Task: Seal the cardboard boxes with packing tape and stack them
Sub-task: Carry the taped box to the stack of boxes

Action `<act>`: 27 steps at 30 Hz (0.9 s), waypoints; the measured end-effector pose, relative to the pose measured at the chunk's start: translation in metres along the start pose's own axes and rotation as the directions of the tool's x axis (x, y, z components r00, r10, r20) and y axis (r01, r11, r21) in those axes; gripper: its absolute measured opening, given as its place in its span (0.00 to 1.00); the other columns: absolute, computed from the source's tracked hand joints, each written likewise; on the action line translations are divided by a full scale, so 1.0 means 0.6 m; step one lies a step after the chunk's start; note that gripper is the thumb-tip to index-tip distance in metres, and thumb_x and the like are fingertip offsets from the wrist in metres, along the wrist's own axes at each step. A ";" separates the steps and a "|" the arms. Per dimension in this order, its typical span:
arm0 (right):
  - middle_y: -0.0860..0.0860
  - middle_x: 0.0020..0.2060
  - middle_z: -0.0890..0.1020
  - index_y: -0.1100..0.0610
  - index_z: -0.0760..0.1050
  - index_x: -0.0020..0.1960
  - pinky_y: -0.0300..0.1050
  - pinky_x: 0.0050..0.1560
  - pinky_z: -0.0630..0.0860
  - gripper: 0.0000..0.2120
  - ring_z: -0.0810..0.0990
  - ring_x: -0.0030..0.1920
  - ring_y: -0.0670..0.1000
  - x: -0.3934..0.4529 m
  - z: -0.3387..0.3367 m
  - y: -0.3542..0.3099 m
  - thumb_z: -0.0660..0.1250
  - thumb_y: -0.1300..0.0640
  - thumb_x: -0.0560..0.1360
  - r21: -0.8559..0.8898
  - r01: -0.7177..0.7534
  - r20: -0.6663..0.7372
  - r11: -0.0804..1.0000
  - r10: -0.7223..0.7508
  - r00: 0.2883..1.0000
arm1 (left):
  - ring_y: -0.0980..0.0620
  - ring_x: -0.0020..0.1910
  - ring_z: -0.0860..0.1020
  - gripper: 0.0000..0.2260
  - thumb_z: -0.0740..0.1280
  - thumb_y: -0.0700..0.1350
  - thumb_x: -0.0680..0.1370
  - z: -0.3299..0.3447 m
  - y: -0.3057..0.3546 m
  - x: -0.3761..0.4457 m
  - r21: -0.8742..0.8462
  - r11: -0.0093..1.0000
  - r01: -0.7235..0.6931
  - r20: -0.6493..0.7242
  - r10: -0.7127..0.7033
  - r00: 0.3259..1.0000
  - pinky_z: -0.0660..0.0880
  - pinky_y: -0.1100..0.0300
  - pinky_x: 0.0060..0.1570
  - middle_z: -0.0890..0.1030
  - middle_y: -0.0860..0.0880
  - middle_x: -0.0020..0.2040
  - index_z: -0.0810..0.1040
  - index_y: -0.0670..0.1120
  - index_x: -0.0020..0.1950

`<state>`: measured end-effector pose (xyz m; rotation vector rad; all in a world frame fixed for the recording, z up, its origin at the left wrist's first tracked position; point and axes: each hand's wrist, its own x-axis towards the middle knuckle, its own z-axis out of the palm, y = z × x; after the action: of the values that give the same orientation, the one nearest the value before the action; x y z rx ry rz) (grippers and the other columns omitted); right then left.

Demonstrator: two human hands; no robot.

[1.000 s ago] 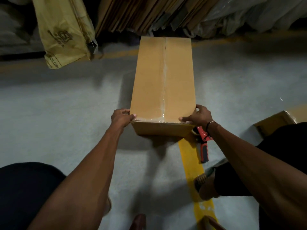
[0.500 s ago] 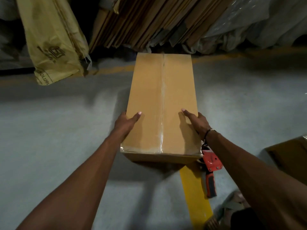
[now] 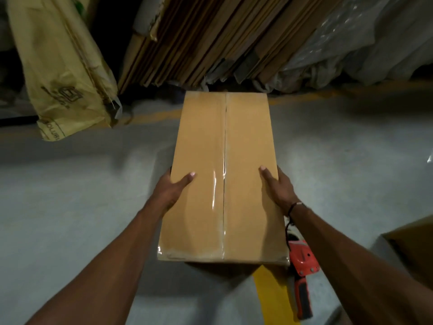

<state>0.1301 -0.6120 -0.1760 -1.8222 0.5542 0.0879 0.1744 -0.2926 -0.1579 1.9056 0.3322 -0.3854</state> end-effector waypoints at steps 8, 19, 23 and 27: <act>0.49 0.66 0.80 0.48 0.70 0.76 0.61 0.66 0.78 0.29 0.80 0.63 0.53 -0.087 -0.020 -0.029 0.70 0.41 0.77 0.091 0.012 0.089 0.996 -0.020 0.996 | 0.47 0.63 0.80 0.40 0.79 0.62 0.70 -0.038 -0.004 -0.109 -0.003 1.000 0.006 -0.003 -0.006 1.000 0.79 0.48 0.61 0.79 0.51 0.66 0.67 0.54 0.77; 0.48 0.69 0.77 0.44 0.65 0.78 0.65 0.66 0.76 0.46 0.78 0.66 0.55 -0.201 -0.053 -0.057 0.69 0.24 0.66 0.107 0.067 0.161 0.992 -0.084 0.983 | 0.45 0.64 0.79 0.42 0.80 0.63 0.69 -0.076 0.013 -0.222 0.046 0.999 -0.018 -0.017 0.019 1.000 0.78 0.42 0.64 0.78 0.49 0.67 0.64 0.53 0.75; 0.47 0.67 0.78 0.44 0.66 0.78 0.62 0.65 0.78 0.38 0.79 0.64 0.53 -0.235 -0.082 -0.115 0.69 0.31 0.73 0.123 0.147 0.162 0.981 -0.166 0.973 | 0.45 0.64 0.78 0.39 0.79 0.60 0.72 -0.091 0.059 -0.268 -0.017 0.996 -0.088 -0.032 0.088 0.996 0.79 0.44 0.62 0.77 0.49 0.67 0.64 0.53 0.76; 0.44 0.65 0.79 0.43 0.67 0.76 0.56 0.63 0.80 0.30 0.80 0.63 0.49 -0.291 -0.135 -0.206 0.67 0.38 0.77 0.126 0.263 0.147 0.957 -0.280 0.949 | 0.46 0.64 0.79 0.39 0.78 0.61 0.72 -0.109 0.124 -0.336 -0.049 0.980 -0.192 -0.092 0.187 0.978 0.80 0.45 0.60 0.77 0.49 0.67 0.64 0.54 0.76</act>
<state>0.0092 -0.6024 0.0180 -1.7531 0.1844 0.0200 0.0286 -0.2671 0.0110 1.8820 0.2135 -0.1642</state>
